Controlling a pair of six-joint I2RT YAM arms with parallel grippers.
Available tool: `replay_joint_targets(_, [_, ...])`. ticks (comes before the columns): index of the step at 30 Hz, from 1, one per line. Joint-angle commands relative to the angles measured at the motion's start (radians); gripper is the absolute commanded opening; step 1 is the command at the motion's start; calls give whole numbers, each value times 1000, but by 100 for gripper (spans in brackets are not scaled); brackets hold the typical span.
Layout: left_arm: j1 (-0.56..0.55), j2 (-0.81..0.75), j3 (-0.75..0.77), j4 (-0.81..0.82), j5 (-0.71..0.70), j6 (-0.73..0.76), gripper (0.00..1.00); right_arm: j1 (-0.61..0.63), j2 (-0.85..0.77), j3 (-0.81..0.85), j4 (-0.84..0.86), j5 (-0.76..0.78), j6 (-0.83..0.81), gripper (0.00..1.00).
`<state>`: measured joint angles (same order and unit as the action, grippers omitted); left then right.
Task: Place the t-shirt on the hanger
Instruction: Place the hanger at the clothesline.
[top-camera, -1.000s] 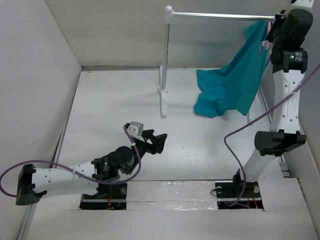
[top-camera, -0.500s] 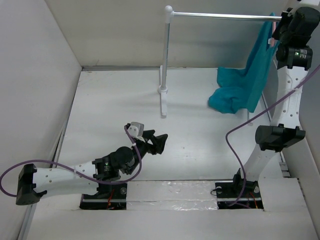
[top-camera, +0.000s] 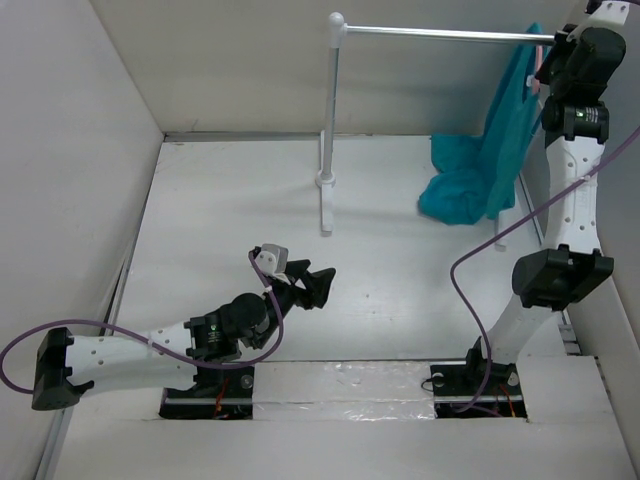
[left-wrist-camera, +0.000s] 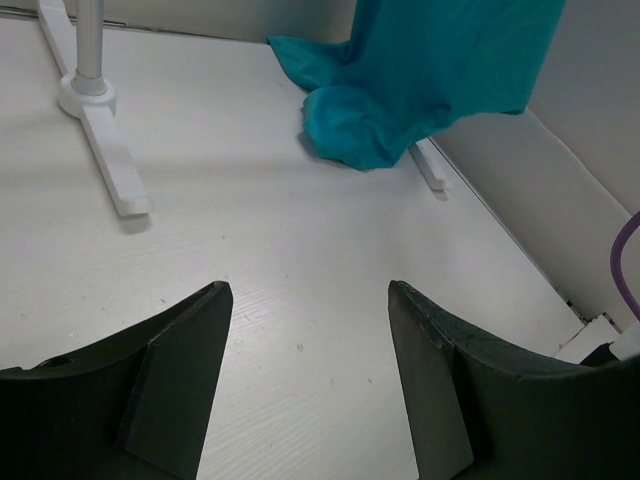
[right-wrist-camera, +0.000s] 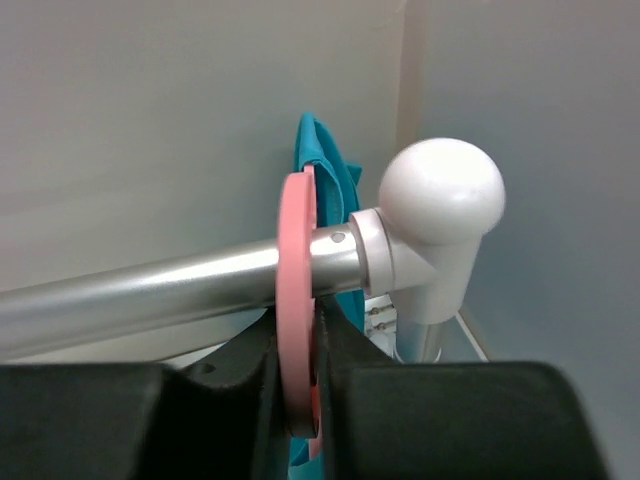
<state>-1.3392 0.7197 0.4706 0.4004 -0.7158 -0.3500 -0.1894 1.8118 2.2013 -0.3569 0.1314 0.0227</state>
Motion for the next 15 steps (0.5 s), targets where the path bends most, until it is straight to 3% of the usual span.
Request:
replay_joint_targets(1, [6,-8,-1,41,-7,2,60,-16,-42,-37,19,10,42,21])
replay_joint_targets(9, [6,1,17,14,-34,-1,60,-39,-144,-132,79,-29,103,73])
replay_joint_targets(10, [6,0,20,11,-37,-3,60,-39,-173,-140,72,-23,109,85])
replay_joint_targets(11, [6,-3,22,5,-48,-6,60,-39,-189,-158,67,-13,117,91])
replay_joint_targets(15, [6,-25,39,-35,-92,-23,60,-30,-346,-328,150,16,158,100])
